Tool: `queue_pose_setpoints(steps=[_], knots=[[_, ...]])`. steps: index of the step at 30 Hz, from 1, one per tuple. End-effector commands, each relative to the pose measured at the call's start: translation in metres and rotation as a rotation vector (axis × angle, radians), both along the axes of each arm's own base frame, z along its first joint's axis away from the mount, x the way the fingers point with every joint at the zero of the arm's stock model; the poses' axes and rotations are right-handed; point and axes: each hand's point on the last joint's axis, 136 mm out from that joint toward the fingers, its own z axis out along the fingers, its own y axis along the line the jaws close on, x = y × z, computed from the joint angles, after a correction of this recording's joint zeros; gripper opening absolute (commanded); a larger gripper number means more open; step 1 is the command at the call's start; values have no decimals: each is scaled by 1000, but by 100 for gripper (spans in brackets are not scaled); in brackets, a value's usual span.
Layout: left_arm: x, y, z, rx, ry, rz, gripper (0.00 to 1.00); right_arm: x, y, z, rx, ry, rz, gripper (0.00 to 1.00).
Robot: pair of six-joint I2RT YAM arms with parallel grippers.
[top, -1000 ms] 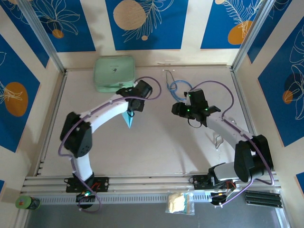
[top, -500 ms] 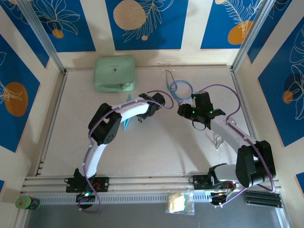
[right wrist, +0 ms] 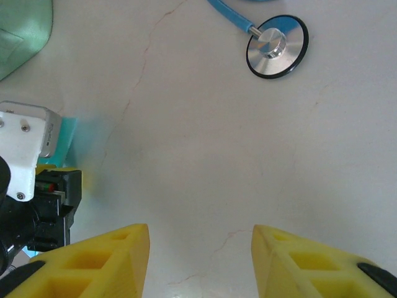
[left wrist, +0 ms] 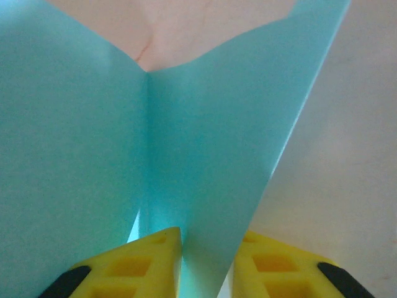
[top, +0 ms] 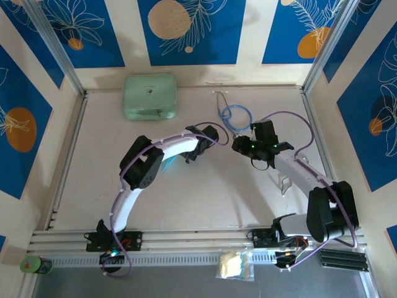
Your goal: Fold a paper plane with a square sheet of paper (pick it up from the middle)
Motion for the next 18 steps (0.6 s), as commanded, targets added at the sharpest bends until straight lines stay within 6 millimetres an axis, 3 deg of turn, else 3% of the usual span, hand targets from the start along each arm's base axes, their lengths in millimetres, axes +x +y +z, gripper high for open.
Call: queue_pose_setpoints(steps=[1, 5, 10, 13, 15, 18], knots=[[-8, -24, 14, -139, 16, 11, 29, -1, 2, -2, 25, 14, 0, 48], [-27, -51, 29, -334, 70, 16, 35, -1, 2, -3, 27, 17, -2, 48], [-64, -90, 46, -688, 200, 34, 41, -1, 1, -5, 34, 20, -12, 48], [-83, -103, 56, -837, 261, 46, 41, 0, 3, -6, 45, 22, -11, 48], [-89, -99, 63, -884, 261, 58, 42, 0, 5, -7, 55, 23, -1, 48], [-85, -77, 71, -914, 205, 100, 42, 1, 9, -8, 69, 26, 15, 49]])
